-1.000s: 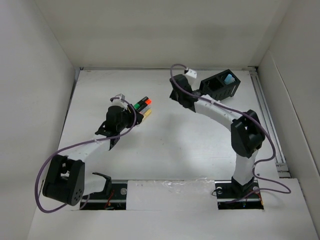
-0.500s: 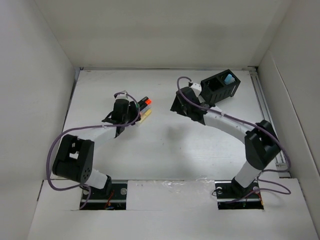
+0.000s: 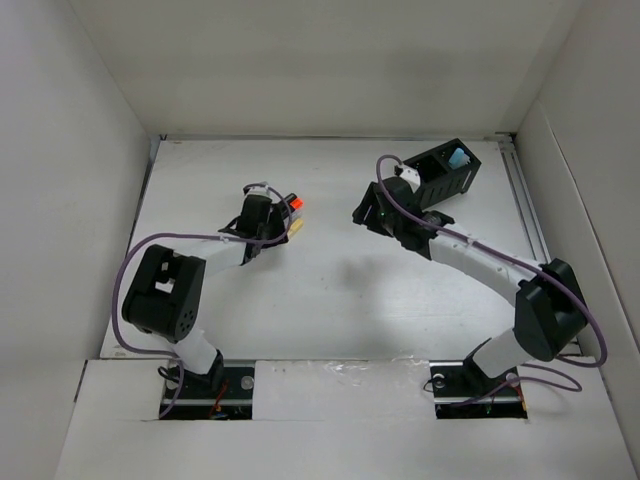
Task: Sort the stationery into containers
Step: Pick up the pen from the center of the board.
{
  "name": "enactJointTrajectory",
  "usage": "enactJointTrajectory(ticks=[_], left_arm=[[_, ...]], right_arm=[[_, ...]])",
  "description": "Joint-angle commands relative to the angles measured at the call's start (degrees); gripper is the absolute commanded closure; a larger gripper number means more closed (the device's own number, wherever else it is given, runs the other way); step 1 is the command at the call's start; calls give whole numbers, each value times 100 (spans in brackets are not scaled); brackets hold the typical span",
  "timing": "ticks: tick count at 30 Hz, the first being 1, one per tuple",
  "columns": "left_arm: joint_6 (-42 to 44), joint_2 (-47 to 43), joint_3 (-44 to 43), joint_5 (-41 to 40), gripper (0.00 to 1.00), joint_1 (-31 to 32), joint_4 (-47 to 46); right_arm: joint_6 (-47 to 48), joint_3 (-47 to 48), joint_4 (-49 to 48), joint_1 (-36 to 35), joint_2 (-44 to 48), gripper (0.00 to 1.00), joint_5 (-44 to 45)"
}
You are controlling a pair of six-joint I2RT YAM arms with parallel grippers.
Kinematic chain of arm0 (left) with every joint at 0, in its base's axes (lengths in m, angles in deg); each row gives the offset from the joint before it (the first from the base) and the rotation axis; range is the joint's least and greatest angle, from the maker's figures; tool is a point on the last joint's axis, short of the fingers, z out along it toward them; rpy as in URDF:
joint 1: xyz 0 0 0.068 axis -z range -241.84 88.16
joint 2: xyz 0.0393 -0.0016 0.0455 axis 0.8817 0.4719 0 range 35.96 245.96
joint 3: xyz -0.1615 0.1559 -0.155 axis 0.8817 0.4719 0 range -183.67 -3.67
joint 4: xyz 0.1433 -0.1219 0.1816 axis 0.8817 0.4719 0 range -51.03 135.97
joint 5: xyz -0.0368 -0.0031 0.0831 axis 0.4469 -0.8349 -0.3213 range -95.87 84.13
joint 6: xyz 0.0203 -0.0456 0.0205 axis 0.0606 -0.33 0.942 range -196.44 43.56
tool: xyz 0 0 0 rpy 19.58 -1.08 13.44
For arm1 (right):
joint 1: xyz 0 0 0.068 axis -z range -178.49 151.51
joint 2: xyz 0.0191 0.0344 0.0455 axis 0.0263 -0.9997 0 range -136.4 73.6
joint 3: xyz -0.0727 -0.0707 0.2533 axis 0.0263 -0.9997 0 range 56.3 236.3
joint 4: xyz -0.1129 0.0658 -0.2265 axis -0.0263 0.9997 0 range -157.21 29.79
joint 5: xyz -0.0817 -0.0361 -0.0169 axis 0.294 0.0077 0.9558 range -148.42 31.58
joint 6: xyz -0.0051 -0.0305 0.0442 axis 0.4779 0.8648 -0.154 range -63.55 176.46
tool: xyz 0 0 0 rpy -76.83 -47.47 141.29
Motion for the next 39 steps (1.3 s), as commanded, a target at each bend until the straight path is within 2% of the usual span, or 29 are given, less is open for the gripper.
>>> enactJointTrajectory(ticks=[1, 6, 12, 14, 19, 21, 23, 24, 26, 30, 36, 37, 38, 39], left_arm=[[166, 225, -341, 108, 53, 3, -29], [219, 463, -482, 109, 53, 196, 50], [272, 743, -728, -340, 53, 443, 366], [272, 744, -728, -392, 55, 496, 367], [272, 744, -728, -392, 68, 548, 490], [219, 814, -728, -331, 79, 600, 490], [219, 902, -789, -331, 85, 662, 559], [219, 972, -790, -331, 87, 663, 612], [219, 1033, -851, -453, 84, 786, 613], [219, 1219, -1071, -629, 61, 996, 850], [167, 1403, -1124, -682, 59, 997, 903], [167, 1403, -1176, -682, 62, 997, 903], [114, 1403, -1176, -682, 71, 997, 955], [114, 1403, -1176, -682, 75, 997, 956]], right_arm=[[45, -64, -330, 54, 221, 37, -209], [98, -64, -330, 107, 273, 37, -314], [98, -64, -383, 107, 274, 37, -315], [98, -64, -383, 107, 274, 35, -315], [98, -126, -383, 212, 327, 35, -385], [98, -178, -383, 212, 379, 35, -385], [45, -178, -383, 335, 379, 35, -508], [45, -178, -383, 335, 379, 31, -560], [45, -231, -383, 406, 379, 29, -702], [-7, -231, -383, 459, 379, 25, -772], [-8, -231, -383, 459, 432, 25, -877], [-8, -231, -383, 459, 432, 25, -877], [-8, -179, -383, 511, 432, 25, -877], [-8, -178, -383, 511, 432, 25, -877]])
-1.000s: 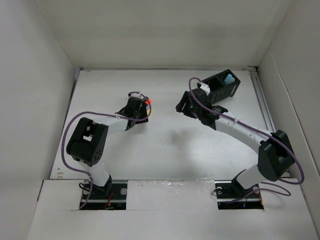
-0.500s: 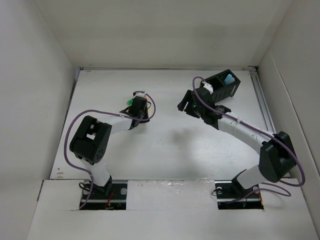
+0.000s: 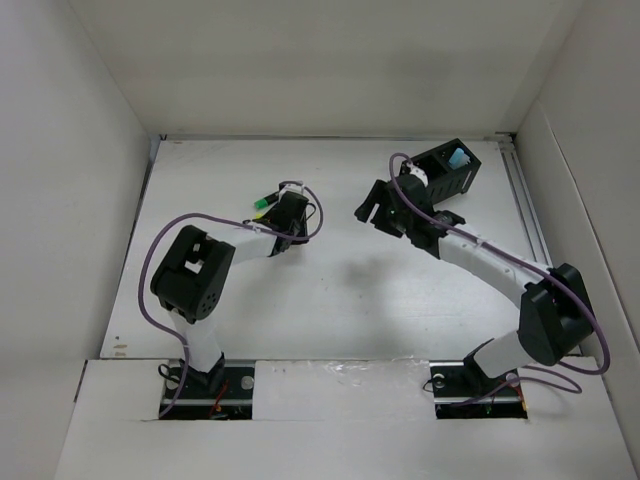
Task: Sort the stationery into containers
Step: Pick up the pen from the center of the board.
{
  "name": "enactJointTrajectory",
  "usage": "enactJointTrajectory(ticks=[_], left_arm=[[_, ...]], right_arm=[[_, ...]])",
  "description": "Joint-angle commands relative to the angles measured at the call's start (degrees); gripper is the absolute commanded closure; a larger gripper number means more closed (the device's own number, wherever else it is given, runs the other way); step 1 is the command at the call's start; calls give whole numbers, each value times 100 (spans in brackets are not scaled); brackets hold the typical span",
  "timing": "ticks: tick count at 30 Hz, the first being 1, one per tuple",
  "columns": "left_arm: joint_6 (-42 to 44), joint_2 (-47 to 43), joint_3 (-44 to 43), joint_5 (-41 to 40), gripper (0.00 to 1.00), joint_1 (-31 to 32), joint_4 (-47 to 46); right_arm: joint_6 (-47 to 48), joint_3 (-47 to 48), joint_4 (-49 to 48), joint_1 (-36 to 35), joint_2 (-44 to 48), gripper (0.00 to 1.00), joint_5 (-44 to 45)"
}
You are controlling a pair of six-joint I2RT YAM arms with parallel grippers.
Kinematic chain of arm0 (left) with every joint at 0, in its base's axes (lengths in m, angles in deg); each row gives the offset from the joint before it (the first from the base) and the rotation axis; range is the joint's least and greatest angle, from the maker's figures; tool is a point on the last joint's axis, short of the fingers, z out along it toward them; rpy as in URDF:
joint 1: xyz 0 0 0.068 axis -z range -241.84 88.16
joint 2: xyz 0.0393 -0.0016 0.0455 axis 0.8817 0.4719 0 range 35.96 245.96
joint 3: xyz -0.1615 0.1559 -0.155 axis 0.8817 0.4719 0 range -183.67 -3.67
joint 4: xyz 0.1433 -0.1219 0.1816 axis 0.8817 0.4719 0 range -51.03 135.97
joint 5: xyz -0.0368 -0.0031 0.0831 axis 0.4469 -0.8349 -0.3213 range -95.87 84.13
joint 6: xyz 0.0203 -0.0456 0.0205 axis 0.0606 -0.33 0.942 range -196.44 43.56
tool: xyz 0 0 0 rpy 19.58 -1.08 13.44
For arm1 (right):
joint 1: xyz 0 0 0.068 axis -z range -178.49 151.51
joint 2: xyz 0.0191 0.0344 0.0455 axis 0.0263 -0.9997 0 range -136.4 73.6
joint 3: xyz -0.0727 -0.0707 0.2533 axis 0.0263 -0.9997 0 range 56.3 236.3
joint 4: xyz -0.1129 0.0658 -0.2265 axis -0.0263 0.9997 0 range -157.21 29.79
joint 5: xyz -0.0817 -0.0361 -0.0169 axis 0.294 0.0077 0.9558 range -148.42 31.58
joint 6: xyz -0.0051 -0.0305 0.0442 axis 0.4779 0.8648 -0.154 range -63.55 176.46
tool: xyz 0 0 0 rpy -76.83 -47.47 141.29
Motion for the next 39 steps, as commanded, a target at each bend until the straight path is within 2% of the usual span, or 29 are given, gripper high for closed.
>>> enactJointTrajectory(ticks=[1, 3, 7, 13, 17, 21, 23, 29, 39], left_arm=[[-72, 208, 30, 34, 79, 9, 510], [-72, 129, 30, 95, 86, 9, 448], [-124, -319, 196, 306, 92, 9, 264], [-125, -1232, 697, 1167, 94, 9, -412], [-125, -1628, 1014, 2097, 94, 9, -913], [-72, -1700, 1076, 2809, 94, 9, -1178], [-72, -1761, 1207, 3135, 94, 9, -1379], [-124, -1989, 1375, 3646, 94, 9, -1696], [-125, -2359, 1551, 3875, 94, 9, -1978]], right_arm=[[-10, 66, -243, 68, 227, 25, -60], [-10, 66, -243, 68, 227, 25, -113], [-10, 66, -243, 120, 174, 24, -437], [95, 119, -305, 182, 112, 20, -903], [166, 119, -497, 366, 112, 19, -1184], [218, 119, -761, 525, 112, 18, -2062], [271, 172, -823, 577, 60, 18, -2186], [271, 365, -823, 577, -221, 16, -2407], [271, 479, -876, 411, -696, 16, -2775]])
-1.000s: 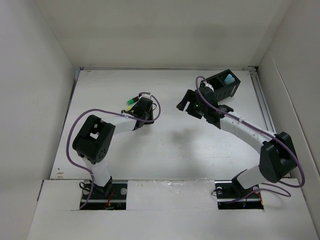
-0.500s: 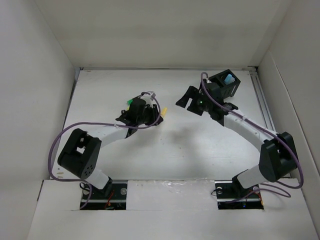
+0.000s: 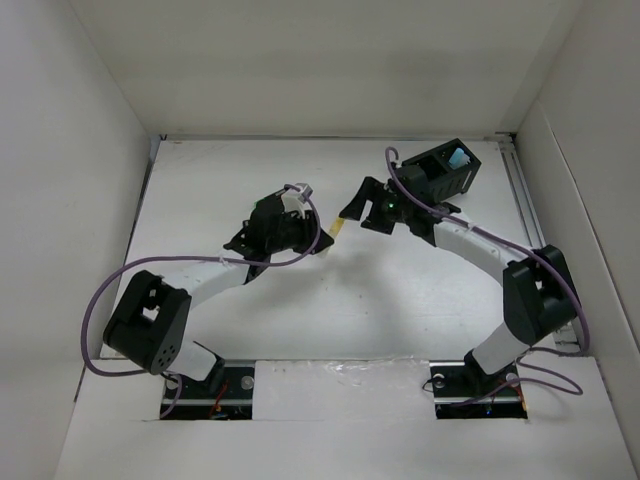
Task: Sort the stationery into containers
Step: Pick up the pen from the center of the board, then place the pen in the storage box.
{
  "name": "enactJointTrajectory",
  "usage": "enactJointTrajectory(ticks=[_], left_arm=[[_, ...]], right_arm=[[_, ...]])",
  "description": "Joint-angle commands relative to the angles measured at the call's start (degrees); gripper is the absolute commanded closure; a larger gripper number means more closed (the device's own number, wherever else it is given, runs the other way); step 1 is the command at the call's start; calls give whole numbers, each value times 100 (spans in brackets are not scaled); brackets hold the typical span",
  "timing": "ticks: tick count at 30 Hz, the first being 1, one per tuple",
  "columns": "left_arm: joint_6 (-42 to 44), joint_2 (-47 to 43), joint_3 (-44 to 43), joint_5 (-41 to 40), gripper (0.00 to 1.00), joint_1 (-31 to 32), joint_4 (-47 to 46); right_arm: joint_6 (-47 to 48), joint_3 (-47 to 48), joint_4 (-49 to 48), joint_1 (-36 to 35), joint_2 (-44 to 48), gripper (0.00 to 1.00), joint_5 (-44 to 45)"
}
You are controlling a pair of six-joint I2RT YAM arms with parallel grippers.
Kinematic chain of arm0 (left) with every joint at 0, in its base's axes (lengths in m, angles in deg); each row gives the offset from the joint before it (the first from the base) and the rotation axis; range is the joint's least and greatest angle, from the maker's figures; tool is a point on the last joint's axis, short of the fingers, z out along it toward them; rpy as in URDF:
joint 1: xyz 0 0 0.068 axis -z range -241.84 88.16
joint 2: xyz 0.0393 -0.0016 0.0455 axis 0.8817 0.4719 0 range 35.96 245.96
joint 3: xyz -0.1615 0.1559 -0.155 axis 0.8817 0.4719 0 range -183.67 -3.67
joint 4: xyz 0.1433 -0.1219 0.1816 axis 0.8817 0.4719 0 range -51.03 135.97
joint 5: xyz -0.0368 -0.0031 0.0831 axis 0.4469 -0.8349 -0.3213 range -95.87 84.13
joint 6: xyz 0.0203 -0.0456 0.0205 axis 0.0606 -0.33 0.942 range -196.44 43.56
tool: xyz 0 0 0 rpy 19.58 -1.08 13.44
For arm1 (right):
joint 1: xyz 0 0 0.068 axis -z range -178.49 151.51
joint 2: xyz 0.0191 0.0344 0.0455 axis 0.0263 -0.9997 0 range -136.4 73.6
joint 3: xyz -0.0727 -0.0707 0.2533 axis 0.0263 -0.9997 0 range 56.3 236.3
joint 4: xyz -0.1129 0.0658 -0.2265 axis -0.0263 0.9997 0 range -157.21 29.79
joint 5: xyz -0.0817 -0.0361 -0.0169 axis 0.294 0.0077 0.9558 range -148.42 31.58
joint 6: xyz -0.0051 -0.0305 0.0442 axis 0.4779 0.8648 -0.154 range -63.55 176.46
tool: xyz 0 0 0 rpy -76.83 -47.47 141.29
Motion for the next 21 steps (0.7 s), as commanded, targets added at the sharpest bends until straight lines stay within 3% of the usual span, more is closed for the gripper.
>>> enactJointTrajectory(ticks=[1, 8, 11, 15, 17, 18, 19, 21], left_arm=[[-4, -282, 84, 262, 94, 11, -437], [-4, -221, 84, 455, 94, 11, -437], [-4, -159, 84, 517, 93, 11, -437], [-4, -159, 84, 517, 90, 11, -437], [-4, -159, 84, 517, 87, 11, -437], [-4, -212, 84, 517, 84, 11, -437], [-4, -212, 84, 517, 74, 11, -437], [-4, -274, 84, 351, 56, 11, -437]], right_arm=[[92, 274, -277, -116, -104, 16, -247], [92, 379, -391, -283, -315, 26, -511], [92, 379, -496, -283, -368, 42, -581], [30, 379, -549, -336, -491, 72, -511], [-22, 379, -619, -336, -491, 80, -345], [-22, 379, -672, -336, -491, 83, -283], [-22, 379, -673, -336, -491, 90, -213], [-22, 379, -673, -267, -491, 95, -20]])
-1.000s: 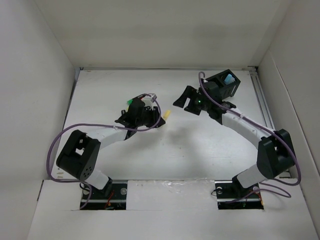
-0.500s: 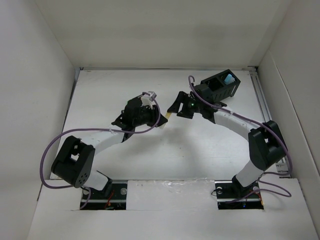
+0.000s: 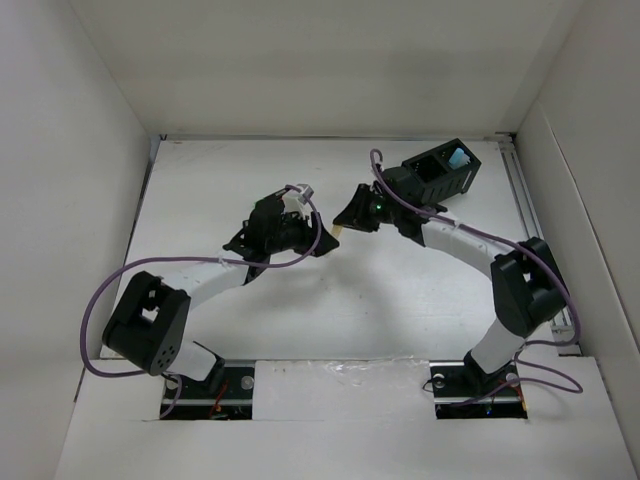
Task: Sort the stationery into containers
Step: Place the pen in the storage box.
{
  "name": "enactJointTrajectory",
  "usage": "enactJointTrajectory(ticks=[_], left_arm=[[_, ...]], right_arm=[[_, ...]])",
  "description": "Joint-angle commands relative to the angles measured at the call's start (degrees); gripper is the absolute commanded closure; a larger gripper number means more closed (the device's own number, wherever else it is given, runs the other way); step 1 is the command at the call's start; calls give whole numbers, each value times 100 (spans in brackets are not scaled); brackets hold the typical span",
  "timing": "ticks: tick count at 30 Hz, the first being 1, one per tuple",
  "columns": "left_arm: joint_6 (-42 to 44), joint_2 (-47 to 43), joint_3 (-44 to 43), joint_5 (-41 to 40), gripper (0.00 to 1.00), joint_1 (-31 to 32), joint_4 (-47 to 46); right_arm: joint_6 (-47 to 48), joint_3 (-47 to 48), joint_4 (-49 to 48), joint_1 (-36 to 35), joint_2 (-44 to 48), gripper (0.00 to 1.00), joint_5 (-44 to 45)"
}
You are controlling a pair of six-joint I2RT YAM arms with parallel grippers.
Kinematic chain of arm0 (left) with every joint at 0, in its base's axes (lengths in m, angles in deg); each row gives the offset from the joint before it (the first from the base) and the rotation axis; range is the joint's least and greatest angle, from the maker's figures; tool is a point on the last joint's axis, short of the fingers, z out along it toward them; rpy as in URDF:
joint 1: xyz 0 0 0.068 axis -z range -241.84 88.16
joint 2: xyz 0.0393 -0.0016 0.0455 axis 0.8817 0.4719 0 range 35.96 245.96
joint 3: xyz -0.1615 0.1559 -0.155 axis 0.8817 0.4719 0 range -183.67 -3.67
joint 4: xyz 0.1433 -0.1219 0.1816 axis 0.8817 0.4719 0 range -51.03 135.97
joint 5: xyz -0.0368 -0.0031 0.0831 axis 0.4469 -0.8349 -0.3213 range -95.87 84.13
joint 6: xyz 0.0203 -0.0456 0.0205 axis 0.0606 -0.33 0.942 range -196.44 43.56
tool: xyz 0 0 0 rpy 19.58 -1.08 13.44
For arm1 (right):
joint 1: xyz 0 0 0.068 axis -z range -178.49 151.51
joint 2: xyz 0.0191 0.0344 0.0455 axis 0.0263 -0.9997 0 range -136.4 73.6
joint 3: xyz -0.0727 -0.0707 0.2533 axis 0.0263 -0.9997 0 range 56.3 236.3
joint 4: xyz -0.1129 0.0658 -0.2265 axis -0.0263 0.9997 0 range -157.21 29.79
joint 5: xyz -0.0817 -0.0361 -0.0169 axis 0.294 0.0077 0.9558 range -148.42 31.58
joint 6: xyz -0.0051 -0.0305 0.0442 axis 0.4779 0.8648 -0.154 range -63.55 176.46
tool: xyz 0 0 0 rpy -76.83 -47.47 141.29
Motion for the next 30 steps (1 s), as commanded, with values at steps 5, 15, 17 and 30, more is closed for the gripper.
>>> enactJointTrajectory(ticks=[5, 15, 17, 30], left_arm=[[9, -631, 192, -276, 32, 20, -308], [-167, -1273, 526, -1181, 35, 20, -256], [-167, -1344, 526, -1444, 43, 20, -177], [-220, -1353, 579, -1604, 47, 20, -97]], right_arm=[[-49, 147, -220, 406, 391, 99, 1068], [4, 1280, 737, 2022, 701, 96, 5365], [-49, 1526, 800, 2461, 525, 96, 5742], [609, 3170, 949, 3009, -908, 97, 6194]])
